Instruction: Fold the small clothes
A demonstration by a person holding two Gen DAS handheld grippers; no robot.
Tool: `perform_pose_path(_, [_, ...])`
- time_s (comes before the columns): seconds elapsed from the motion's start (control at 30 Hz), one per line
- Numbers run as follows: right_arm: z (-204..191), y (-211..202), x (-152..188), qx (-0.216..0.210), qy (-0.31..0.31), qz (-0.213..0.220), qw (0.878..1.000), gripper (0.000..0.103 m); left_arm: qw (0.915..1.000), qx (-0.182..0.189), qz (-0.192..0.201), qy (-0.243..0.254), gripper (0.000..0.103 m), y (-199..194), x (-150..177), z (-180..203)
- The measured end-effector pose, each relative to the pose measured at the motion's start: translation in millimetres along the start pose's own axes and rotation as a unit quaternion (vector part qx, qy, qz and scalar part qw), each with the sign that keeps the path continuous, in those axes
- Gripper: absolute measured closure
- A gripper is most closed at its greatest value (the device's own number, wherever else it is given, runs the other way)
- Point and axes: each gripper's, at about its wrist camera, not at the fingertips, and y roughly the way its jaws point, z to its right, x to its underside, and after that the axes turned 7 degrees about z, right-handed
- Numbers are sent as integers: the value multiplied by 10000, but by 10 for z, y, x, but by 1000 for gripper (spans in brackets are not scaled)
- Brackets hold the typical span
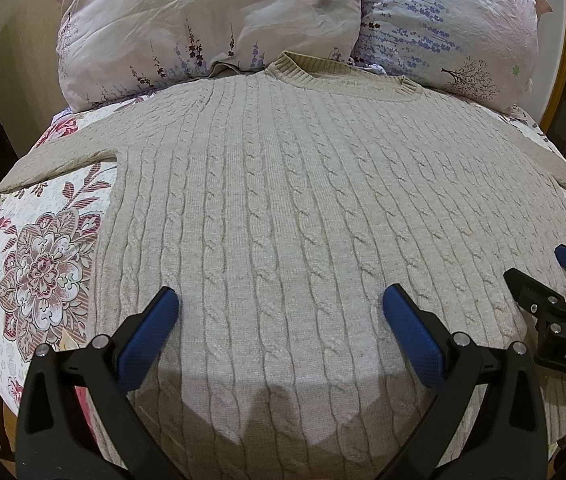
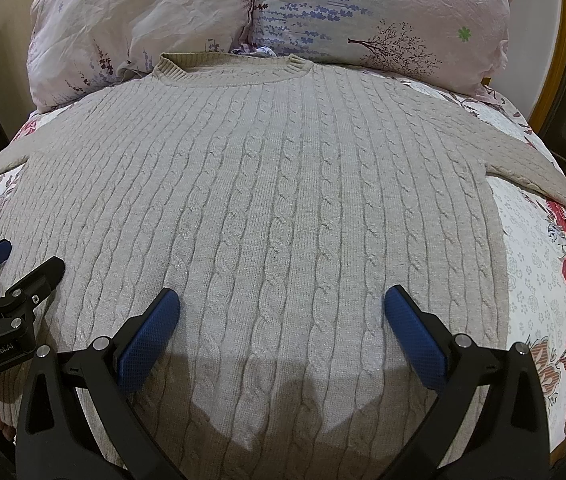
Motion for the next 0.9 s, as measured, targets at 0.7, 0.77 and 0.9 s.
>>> perform_pose_path(0.7, [6,-9,8,-28,0,-70,10000,1,10000,-6,-3,-11,2,5,-5,-6])
perform_pose_path(0.77, [-5,-2,8,-31,-9,-78,10000,1,10000,-15,-14,-22,2,-2,1,-16])
perform_pose_path(0.9, [48,-28,-7,-288,-59,-211,9993,1,9999,-67,-70,-56,2,2,-26,-26])
